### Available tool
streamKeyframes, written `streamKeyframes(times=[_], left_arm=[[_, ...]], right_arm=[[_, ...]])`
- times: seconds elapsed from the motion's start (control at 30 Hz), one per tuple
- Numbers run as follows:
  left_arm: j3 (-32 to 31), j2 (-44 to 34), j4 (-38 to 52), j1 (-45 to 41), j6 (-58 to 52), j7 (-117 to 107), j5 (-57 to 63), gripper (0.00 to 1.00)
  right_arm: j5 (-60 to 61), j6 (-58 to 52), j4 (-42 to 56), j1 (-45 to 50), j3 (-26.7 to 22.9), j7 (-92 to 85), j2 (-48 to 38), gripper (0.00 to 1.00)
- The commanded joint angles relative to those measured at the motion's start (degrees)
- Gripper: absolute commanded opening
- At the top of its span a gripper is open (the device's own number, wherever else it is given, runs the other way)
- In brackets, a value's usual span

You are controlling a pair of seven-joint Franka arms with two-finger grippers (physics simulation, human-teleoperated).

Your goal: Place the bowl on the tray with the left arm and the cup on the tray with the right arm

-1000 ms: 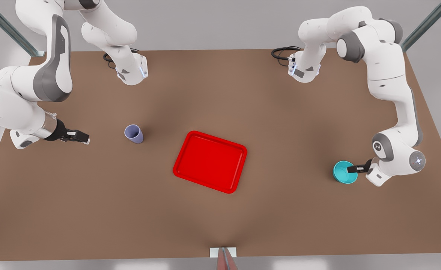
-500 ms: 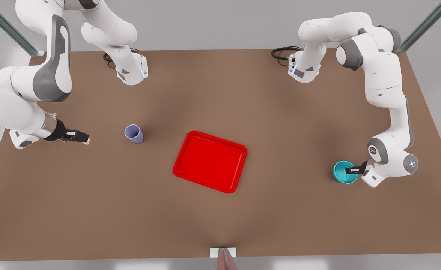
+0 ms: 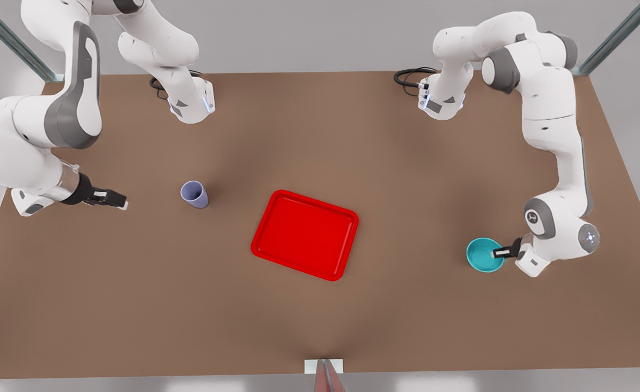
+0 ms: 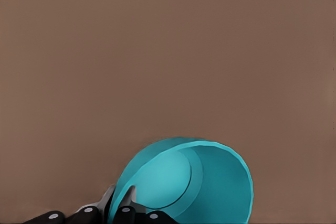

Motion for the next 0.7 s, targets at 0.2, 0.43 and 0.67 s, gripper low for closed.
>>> streamKeyframes(times=[0.2,0.43,0.67], left_arm=[[-8.05,-6.60,-0.09,-26.17,-0.29,-39.81,1.89,0.21],[-11.48,0.00,4.21,-28.72,7.09,-48.08,-0.57,0.21],[-10.96,2.11,4.30,-28.55,7.53,-44.92,0.13,0.43]], right_arm=[[0.09,0.00,0.04,0.06,0.00,0.00,0.00,1.00],[0.00,-0.09,-0.05,0.06,0.00,0.00,0.00,1.00],[0.09,-0.09,-0.05,0.06,0.00,0.00,0.00,1.00]])
